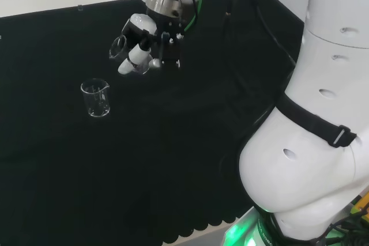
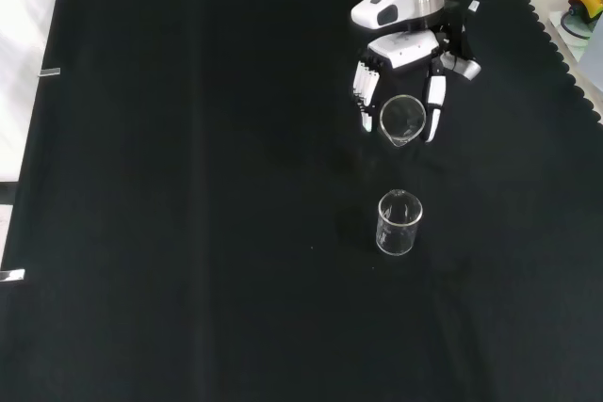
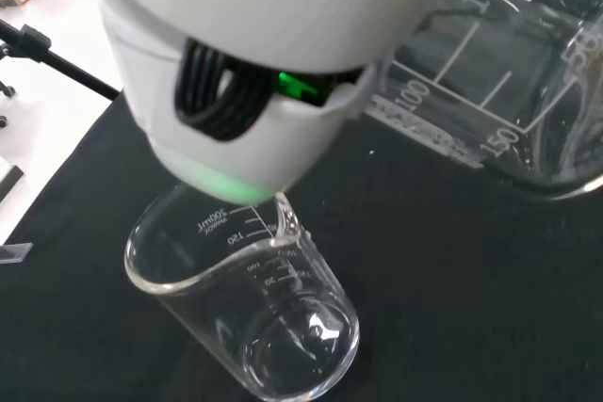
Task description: Place the beaker back on the table.
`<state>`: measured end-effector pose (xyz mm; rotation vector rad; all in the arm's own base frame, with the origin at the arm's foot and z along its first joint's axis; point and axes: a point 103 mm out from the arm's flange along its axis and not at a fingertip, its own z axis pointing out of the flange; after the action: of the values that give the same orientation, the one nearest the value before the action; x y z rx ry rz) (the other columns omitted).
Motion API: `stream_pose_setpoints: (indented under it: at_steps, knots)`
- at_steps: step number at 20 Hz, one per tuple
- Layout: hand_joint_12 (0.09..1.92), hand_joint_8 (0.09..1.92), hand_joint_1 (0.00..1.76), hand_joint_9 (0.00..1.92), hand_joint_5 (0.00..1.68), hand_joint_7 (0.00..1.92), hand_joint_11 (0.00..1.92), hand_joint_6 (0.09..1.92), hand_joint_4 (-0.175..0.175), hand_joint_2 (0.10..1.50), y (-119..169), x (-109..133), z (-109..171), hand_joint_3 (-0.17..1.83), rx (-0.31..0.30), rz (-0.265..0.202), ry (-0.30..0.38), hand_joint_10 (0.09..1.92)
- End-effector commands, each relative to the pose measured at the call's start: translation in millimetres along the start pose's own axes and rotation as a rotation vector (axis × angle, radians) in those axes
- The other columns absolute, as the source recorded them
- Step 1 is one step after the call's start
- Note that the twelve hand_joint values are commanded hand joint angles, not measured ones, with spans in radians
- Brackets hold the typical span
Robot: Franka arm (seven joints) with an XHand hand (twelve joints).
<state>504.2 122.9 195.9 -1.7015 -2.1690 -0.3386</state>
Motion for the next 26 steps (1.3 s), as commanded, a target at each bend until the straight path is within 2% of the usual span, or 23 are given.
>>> stream_pose_setpoints:
  at_steps: [1,11,15,18,23,26]
  knots:
    - [0.72,0.09,1.43,1.36,1.27,1.60,1.22,0.45,-0.175,1.02,2,-5,10,-0.17,-0.016,0.005,0.061,0.47]
    - [0.71,0.09,1.43,1.35,1.27,1.60,1.21,0.45,-0.175,1.02,1,-14,26,-0.17,-0.070,0.005,0.177,0.48]
    - [0.71,0.09,1.43,1.35,1.27,1.60,1.21,0.45,-0.175,1.02,-1,-21,34,-0.17,-0.094,0.020,0.225,0.48]
    - [0.71,0.09,1.43,1.35,1.27,1.60,1.21,0.45,-0.175,1.02,-1,-20,45,-0.17,-0.108,0.018,0.218,0.47]
    - [0.71,0.09,1.43,1.35,1.27,1.60,1.21,0.45,-0.175,1.02,-1,-28,52,-0.17,-0.166,0.039,0.314,0.47]
    - [0.71,0.09,1.43,1.36,1.27,1.60,1.21,0.45,-0.175,1.02,1,-30,59,-0.17,-0.175,0.045,0.349,0.46]
